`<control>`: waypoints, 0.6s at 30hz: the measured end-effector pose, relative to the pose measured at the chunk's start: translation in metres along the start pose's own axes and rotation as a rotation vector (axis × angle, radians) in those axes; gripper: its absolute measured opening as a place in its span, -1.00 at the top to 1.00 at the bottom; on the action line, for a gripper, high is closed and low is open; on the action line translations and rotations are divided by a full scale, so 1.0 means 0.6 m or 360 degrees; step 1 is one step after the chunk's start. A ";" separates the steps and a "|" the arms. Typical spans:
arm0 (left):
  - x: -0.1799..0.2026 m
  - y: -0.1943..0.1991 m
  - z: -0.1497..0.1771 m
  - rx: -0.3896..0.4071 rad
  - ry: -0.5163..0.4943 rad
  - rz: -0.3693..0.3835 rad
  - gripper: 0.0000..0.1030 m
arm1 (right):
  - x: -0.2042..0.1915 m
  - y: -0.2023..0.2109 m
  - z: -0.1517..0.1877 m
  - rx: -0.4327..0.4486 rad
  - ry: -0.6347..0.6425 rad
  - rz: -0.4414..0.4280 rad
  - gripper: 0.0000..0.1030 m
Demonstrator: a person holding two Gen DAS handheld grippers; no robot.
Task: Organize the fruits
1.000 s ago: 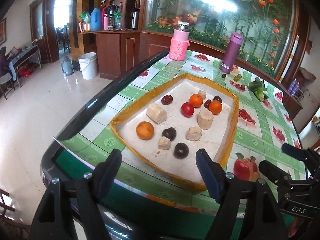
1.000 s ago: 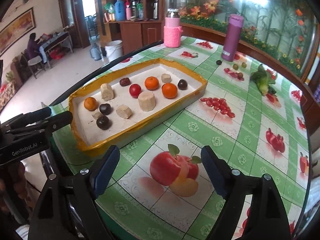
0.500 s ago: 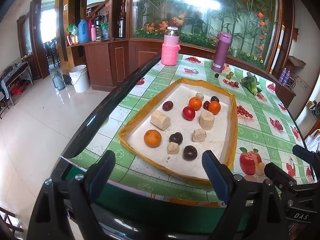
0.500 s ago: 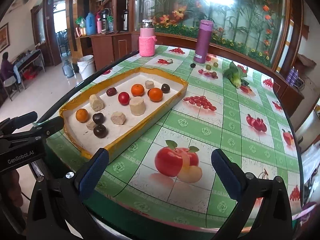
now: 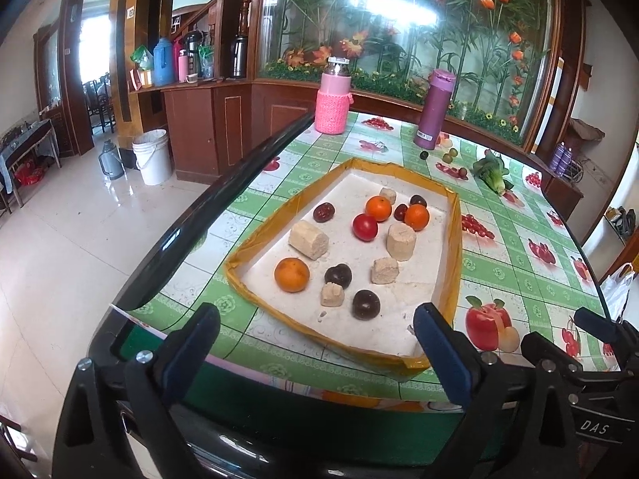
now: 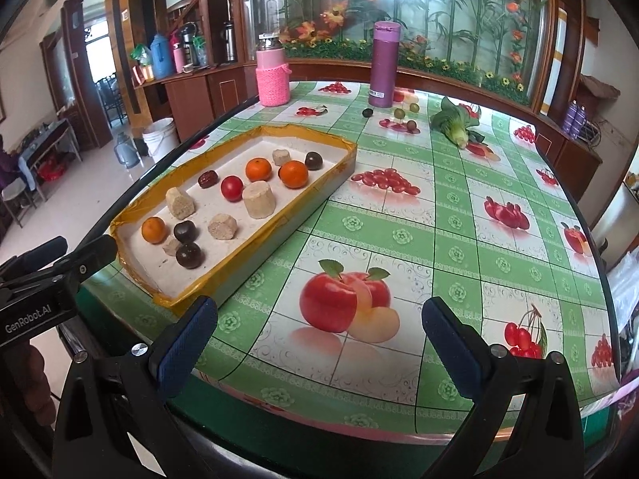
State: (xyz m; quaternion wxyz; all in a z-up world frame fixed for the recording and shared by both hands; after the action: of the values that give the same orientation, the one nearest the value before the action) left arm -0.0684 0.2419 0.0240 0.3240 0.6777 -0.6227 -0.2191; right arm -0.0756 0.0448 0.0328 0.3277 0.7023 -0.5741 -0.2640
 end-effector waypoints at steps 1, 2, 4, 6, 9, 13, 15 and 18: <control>0.001 0.003 -0.001 0.0010 -0.0009 -0.0009 -0.99 | 0.001 0.001 0.000 0.0001 -0.0002 0.0001 -1.00; 0.003 0.006 -0.002 0.0029 -0.0020 -0.0021 -0.99 | 0.002 0.001 0.001 0.0002 -0.0004 0.0001 -1.00; 0.004 0.011 -0.003 0.0060 -0.0033 -0.0077 -0.99 | 0.004 0.002 0.002 0.0006 -0.0014 -0.0002 -1.00; 0.005 0.014 -0.005 0.0085 -0.0053 -0.0154 -0.99 | 0.006 0.003 0.003 0.0008 -0.0017 -0.0006 -1.00; 0.007 0.019 -0.009 0.0111 -0.0081 -0.0206 -0.99 | 0.010 0.005 0.003 0.0020 -0.0016 0.0003 -1.00; 0.011 0.027 -0.012 0.0158 -0.0102 -0.0254 -0.99 | 0.014 0.007 0.004 0.0024 -0.0020 0.0008 -1.00; 0.016 0.029 -0.010 0.0158 -0.0125 -0.0236 -0.99 | 0.016 0.007 0.005 0.0020 -0.0026 0.0005 -1.00; 0.021 0.026 -0.006 0.0110 -0.0109 -0.0168 -0.99 | 0.017 0.009 0.006 0.0021 -0.0021 0.0013 -1.00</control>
State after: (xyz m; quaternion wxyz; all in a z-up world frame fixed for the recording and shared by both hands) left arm -0.0751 0.2298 0.0387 0.2670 0.7125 -0.6040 -0.2373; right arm -0.0797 0.0337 0.0346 0.3202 0.7005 -0.5808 -0.2636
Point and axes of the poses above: each gripper's, at about its wrist camera, not at the fingertips, and y roughly against the way its jaws point, x to its right, z to its underside, the point moved 7 cm from there along -y, roughly the way its jaws point, and after that the axes turned 3 degrees about -x, right-handed, at the moved point
